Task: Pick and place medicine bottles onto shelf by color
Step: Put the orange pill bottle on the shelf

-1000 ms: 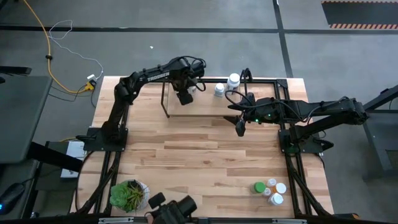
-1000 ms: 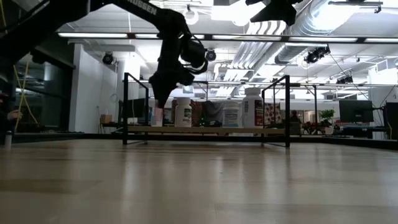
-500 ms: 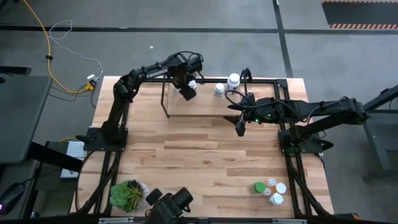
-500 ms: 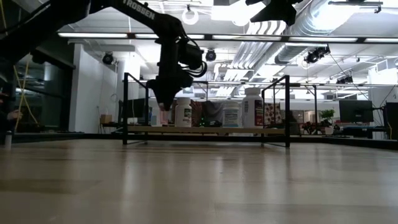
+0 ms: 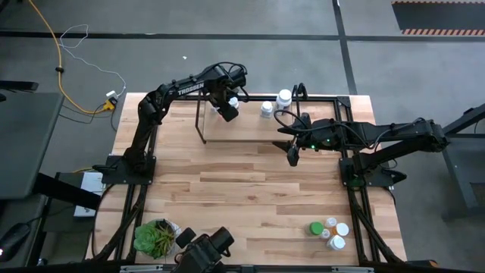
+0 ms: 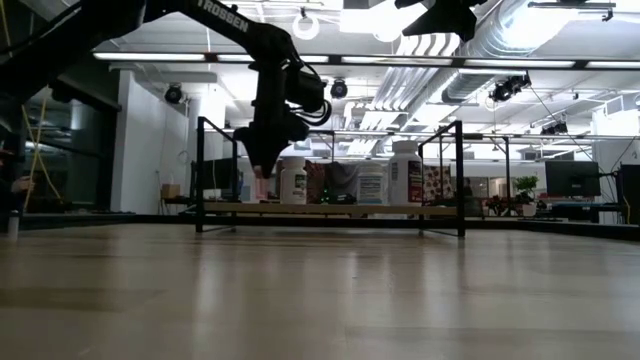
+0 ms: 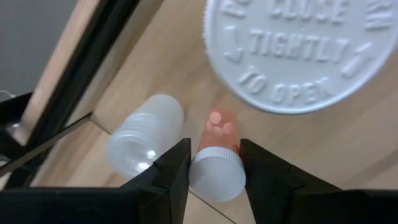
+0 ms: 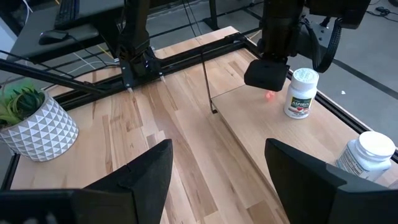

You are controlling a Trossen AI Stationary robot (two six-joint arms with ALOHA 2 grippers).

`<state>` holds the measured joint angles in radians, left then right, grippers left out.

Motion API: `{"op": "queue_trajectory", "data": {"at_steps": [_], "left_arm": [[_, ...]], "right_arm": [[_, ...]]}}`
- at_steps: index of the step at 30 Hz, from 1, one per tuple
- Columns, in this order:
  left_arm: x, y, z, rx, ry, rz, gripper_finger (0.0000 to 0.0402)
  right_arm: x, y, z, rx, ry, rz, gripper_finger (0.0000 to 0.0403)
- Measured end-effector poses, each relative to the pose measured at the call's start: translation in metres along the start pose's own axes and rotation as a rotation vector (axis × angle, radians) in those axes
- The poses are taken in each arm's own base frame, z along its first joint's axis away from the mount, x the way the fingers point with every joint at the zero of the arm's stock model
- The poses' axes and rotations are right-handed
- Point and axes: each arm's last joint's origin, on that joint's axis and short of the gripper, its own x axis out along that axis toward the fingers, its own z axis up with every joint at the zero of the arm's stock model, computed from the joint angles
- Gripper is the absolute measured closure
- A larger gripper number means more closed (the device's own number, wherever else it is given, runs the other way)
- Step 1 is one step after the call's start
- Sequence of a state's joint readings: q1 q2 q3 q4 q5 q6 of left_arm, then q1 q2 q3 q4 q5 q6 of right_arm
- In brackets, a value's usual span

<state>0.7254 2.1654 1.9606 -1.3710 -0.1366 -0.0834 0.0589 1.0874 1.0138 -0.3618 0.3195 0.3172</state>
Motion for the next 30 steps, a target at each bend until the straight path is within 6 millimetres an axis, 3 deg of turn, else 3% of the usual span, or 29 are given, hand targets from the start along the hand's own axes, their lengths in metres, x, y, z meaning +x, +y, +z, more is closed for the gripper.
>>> {"op": "queue_trajectory", "data": {"at_steps": [30], "left_arm": [[-0.0004,-0.0006,0.0012,0.034,-0.015,0.002,0.0270]], "right_arm": [[0.0000,0.0000,0.0000,0.000,0.000,0.000,0.0155]]}}
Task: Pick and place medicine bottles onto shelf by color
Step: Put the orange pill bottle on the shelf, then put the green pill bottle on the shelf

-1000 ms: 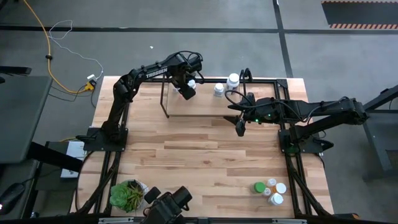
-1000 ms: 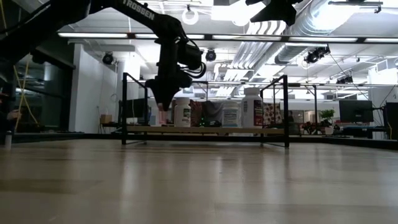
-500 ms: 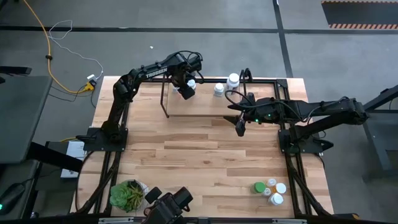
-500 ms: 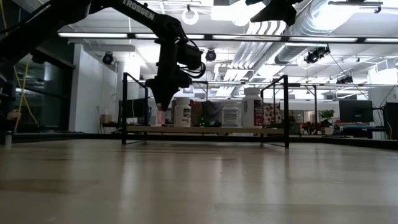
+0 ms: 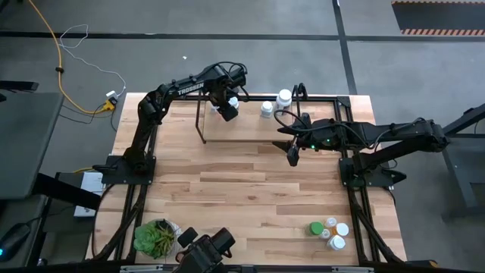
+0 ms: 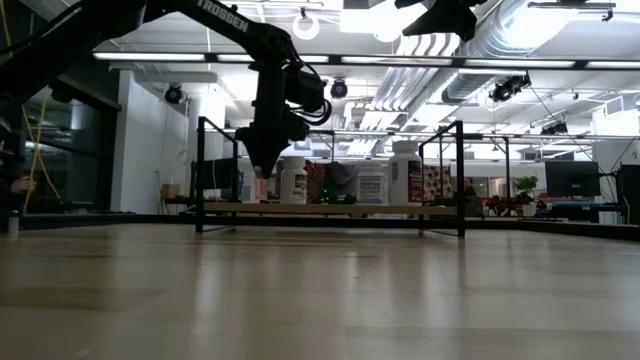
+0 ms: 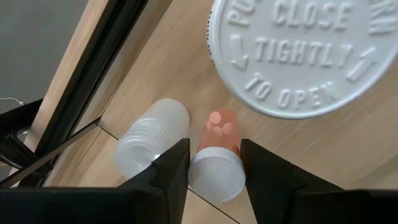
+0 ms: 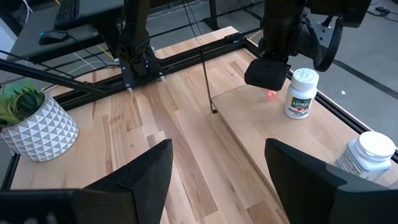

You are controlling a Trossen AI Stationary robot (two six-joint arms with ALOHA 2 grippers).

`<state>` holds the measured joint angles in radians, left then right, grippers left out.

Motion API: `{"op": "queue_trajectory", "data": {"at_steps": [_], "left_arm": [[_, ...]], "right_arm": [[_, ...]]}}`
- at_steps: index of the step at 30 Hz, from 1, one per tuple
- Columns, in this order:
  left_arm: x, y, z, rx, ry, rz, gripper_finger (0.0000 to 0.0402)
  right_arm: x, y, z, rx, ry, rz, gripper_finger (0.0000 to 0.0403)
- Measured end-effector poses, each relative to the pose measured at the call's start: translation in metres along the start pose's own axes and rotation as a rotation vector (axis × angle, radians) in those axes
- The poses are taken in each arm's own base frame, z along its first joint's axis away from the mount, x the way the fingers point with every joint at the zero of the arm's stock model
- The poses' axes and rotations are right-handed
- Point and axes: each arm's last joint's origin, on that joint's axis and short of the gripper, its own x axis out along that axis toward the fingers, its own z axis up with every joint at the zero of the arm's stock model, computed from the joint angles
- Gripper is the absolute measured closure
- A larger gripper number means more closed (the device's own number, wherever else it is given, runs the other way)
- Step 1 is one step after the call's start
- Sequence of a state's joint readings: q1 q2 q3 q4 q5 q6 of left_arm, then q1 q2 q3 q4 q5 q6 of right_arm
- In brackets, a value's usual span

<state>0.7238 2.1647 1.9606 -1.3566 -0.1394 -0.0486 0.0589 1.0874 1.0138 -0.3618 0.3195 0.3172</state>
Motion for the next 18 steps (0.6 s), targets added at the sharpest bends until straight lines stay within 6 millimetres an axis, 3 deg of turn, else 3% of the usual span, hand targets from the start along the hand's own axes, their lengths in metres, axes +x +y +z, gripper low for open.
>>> {"op": "queue_trajectory", "data": {"at_steps": [18], "left_arm": [[-0.0038,0.0004,0.0037,0.020,-0.040,-0.001,0.0216]], "right_arm": [[0.0000,0.0000,0.0000,0.023,0.000,0.000,0.0155]]}}
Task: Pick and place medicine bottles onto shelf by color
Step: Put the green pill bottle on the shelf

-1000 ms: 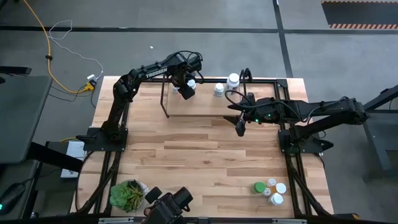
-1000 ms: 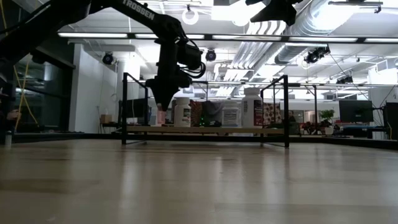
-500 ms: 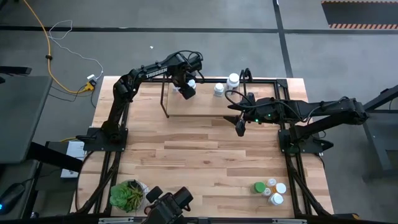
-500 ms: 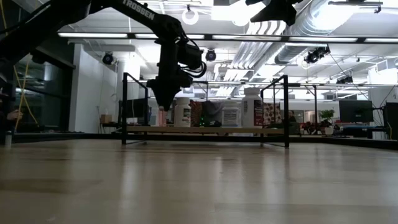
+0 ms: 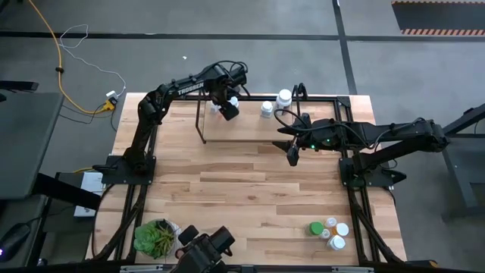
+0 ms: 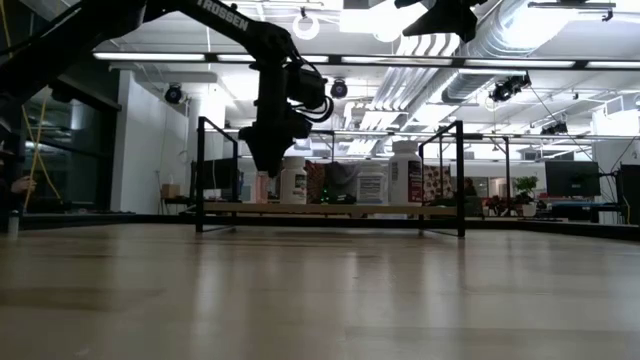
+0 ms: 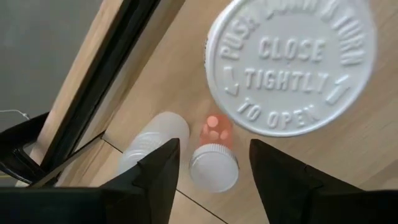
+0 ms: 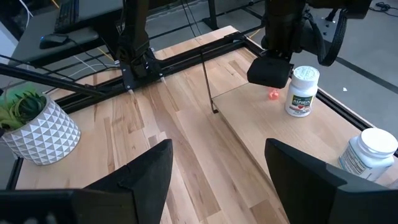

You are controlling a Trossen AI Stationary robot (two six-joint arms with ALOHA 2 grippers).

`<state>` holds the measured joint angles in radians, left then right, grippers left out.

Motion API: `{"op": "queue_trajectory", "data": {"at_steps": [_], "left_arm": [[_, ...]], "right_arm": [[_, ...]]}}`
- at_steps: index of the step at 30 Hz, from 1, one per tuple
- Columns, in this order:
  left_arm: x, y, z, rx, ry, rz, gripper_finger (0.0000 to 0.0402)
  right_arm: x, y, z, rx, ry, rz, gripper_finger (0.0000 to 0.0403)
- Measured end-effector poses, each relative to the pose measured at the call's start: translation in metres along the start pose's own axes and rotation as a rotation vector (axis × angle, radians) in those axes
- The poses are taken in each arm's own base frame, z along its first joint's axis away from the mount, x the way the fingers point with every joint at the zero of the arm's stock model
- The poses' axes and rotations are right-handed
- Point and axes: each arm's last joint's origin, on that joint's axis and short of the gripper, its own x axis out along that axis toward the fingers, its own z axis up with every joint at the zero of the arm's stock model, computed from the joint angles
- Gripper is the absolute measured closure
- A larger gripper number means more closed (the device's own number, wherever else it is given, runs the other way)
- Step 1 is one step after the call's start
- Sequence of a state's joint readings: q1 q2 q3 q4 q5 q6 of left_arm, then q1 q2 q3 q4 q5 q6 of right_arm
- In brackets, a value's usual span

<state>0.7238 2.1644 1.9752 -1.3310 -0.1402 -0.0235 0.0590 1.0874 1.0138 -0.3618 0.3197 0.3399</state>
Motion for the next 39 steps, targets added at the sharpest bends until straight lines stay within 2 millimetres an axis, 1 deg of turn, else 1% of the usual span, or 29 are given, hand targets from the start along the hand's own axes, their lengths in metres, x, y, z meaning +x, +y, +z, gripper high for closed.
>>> {"op": "queue_trajectory", "data": {"at_steps": [6,12,15,19,23,26,28,30,33,34,36,39], "left_arm": [[-0.013,0.002,0.005,-0.008,-0.050,0.001,0.0207],[-0.033,0.008,0.009,-0.024,-0.113,0.001,0.0199],[-0.050,0.012,0.010,-0.052,-0.155,-0.001,0.0199],[-0.078,0.020,0.008,-0.089,-0.213,-0.004,0.0199],[-0.110,0.027,-0.001,-0.114,-0.303,-0.034,0.0198],[-0.144,0.029,-0.016,-0.141,-0.430,-0.120,0.0202],[-0.169,0.026,-0.028,-0.136,-0.544,-0.181,0.0206],[-0.198,0.019,-0.043,-0.103,-0.681,-0.230,0.0210],[-0.239,0.005,-0.074,-0.037,-0.909,-0.302,0.0215],[-0.248,-0.001,-0.085,-0.013,-0.970,-0.320,0.0217],[-0.260,-0.012,-0.107,0.027,-1.073,-0.356,0.0221],[-0.262,-0.027,-0.143,0.073,-1.202,-0.417,0.0224]], "right_arm": [[0.000,0.000,0.000,0.000,0.000,0.000,0.0155],[0.000,0.000,0.000,0.000,0.000,0.000,0.0155],[0.000,0.000,0.000,-0.002,0.000,0.000,0.0155],[0.000,0.000,0.000,-0.006,0.000,0.000,0.0155],[0.000,0.000,0.000,-0.007,0.000,0.000,0.0155],[0.000,0.000,0.000,-0.007,0.000,0.000,0.0155],[0.000,0.000,0.000,-0.008,-0.003,-0.008,0.0155],[0.000,0.000,0.000,-0.008,-0.006,-0.014,0.0155],[0.000,0.000,0.001,-0.007,-0.011,-0.012,0.0155],[0.000,0.000,0.001,-0.007,-0.012,-0.012,0.0155],[0.000,0.000,0.001,-0.010,-0.011,-0.012,0.0155],[0.000,0.000,0.001,-0.011,-0.011,-0.012,0.0155]]}}
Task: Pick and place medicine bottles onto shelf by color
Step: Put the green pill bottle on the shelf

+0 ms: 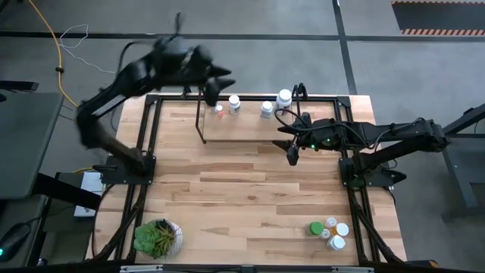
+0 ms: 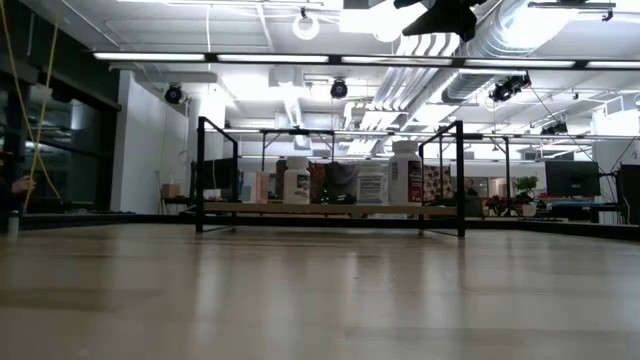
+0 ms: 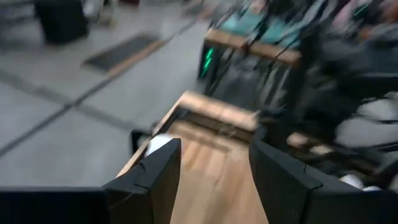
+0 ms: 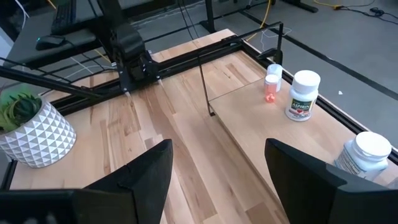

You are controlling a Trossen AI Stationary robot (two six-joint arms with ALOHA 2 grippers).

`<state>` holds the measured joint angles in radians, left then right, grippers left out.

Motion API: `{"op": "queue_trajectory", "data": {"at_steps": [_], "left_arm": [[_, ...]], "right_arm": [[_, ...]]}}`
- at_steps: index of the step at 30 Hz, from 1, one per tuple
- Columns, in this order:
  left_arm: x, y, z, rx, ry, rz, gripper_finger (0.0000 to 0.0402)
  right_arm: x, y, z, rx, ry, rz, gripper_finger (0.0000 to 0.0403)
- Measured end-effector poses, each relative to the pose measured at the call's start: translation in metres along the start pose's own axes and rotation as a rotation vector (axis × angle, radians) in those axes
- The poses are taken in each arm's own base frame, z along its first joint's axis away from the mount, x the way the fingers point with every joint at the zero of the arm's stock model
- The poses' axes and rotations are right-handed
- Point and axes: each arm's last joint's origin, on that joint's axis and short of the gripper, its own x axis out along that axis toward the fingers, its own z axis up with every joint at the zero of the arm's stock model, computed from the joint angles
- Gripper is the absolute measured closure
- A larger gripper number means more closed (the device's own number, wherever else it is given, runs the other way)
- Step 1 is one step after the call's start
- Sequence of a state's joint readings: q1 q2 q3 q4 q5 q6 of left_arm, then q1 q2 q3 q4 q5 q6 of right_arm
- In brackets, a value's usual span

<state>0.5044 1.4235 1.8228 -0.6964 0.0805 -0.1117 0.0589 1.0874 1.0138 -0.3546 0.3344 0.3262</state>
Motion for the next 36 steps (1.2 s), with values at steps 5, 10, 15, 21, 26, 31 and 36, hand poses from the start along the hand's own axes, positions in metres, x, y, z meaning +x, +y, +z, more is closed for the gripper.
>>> {"op": "queue_trajectory", "data": {"at_steps": [5,10,15,21,26,31,36], "left_arm": [[-0.035,-0.019,-0.056,-0.044,-0.199,-0.090,0.0225],[-0.058,-0.026,-0.119,-0.123,-0.423,-0.231,0.0225],[-0.073,-0.026,-0.165,-0.207,-0.561,-0.316,0.0226],[-0.079,-0.025,-0.183,-0.210,-0.569,-0.345,0.0226],[-0.079,-0.026,-0.184,-0.145,-0.572,-0.347,0.0226],[-0.079,-0.026,-0.184,-0.114,-0.577,-0.338,0.0226],[-0.079,-0.026,-0.184,-0.086,-0.582,-0.328,0.0226]], "right_arm": [[0.000,0.000,0.000,-0.017,-0.001,0.001,0.0155],[0.000,0.001,0.003,-0.008,-0.027,0.009,0.0155],[0.000,0.002,0.006,0.000,-0.058,0.019,0.0155],[-0.001,0.003,0.010,0.014,-0.096,0.032,0.0155],[-0.001,0.004,0.014,0.038,-0.140,0.048,0.0155],[-0.002,0.007,0.018,0.103,-0.166,0.122,0.0155],[-0.006,0.012,0.016,0.206,-0.035,0.257,0.0155]]}}
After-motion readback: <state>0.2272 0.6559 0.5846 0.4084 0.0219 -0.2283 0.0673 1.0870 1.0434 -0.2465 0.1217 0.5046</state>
